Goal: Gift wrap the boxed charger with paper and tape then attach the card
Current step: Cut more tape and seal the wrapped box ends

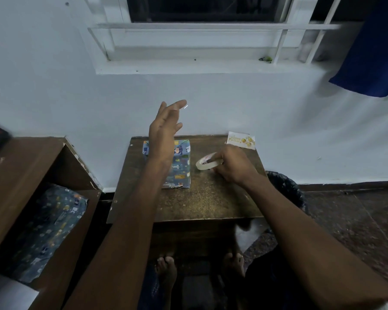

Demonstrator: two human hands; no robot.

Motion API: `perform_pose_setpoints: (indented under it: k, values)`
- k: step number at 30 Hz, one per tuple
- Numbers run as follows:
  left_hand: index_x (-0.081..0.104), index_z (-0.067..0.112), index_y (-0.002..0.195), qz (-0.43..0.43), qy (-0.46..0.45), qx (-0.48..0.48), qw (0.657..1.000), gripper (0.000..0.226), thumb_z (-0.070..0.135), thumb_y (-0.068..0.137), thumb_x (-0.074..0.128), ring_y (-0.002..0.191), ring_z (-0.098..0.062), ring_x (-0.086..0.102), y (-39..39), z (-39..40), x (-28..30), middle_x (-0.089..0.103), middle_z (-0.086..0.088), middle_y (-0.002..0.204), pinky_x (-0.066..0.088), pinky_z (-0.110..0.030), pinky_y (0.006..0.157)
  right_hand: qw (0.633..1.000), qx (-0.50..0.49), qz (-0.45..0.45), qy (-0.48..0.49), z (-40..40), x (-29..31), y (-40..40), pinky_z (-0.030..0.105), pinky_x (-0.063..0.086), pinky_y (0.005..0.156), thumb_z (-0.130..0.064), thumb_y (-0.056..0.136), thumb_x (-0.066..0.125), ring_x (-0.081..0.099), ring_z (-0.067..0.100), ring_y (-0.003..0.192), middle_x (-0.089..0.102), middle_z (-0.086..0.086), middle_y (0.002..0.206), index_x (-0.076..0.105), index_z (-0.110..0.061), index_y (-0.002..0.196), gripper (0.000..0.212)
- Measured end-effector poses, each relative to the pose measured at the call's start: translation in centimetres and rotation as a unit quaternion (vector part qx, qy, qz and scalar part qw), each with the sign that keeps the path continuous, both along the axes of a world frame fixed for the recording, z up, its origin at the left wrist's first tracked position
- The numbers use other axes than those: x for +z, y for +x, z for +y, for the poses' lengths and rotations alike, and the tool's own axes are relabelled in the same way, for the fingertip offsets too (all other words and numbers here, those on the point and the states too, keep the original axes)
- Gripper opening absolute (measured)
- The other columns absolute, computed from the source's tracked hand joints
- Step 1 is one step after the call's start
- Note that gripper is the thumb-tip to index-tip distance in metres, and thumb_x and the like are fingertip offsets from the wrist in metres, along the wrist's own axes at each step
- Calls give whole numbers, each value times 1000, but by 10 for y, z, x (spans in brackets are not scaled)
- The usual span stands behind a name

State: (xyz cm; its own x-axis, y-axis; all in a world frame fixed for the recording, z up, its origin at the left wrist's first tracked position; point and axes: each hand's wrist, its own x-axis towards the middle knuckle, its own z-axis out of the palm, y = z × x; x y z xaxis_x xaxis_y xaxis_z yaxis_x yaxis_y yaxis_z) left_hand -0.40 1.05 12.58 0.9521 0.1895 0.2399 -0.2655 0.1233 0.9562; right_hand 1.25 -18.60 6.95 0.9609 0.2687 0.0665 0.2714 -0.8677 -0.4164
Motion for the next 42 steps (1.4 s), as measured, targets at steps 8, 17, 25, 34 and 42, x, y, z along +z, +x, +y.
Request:
perform_pose_setpoints:
  k: [8, 17, 25, 34, 42]
  values:
    - [65, 13, 137, 30, -170, -21, 985, 55, 45, 116, 25, 149, -22, 44, -6, 12, 9, 58, -1, 154, 46, -26, 106, 995, 62, 45, -56, 3, 5, 1, 38, 45, 109, -32, 66, 67, 56, 26, 127, 67, 1, 134, 66, -27, 137, 71]
    - [61, 13, 147, 29, -305, -55, 950, 68, 58, 111, 25, 146, -20, 52, -13, 21, 9, 58, -9, 156, 40, -32, 119, 958, 113, -182, 192, 72, 21, -24, 36, 43, 104, -30, 77, 90, 57, 15, 118, 69, -1, 124, 71, -18, 128, 56]
    - [72, 9, 131, 12, -110, 58, 992, 58, 49, 112, 34, 126, -23, 69, -27, 67, 10, 74, -5, 134, 46, -36, 109, 958, 133, -173, 186, 72, 19, -10, 27, 42, 107, -8, 76, 88, 59, 23, 126, 71, 2, 132, 77, -14, 126, 51]
    - [74, -1, 121, 129, -1, -41, 991, 60, 46, 113, 39, 109, -27, 77, -39, 78, -8, 79, -13, 118, 61, -31, 87, 918, 142, -343, 139, 72, 15, 3, 31, 47, 82, 17, 65, 82, 68, 33, 93, 79, 8, 105, 79, -6, 92, 35]
    - [76, -3, 113, 132, -28, -24, 991, 51, 39, 113, 46, 109, -25, 77, -42, 89, -15, 80, -15, 115, 61, -34, 95, 928, 238, -272, 89, 75, 25, -17, 26, 40, 108, -4, 73, 62, 62, 28, 121, 68, 11, 135, 72, -8, 124, 53]
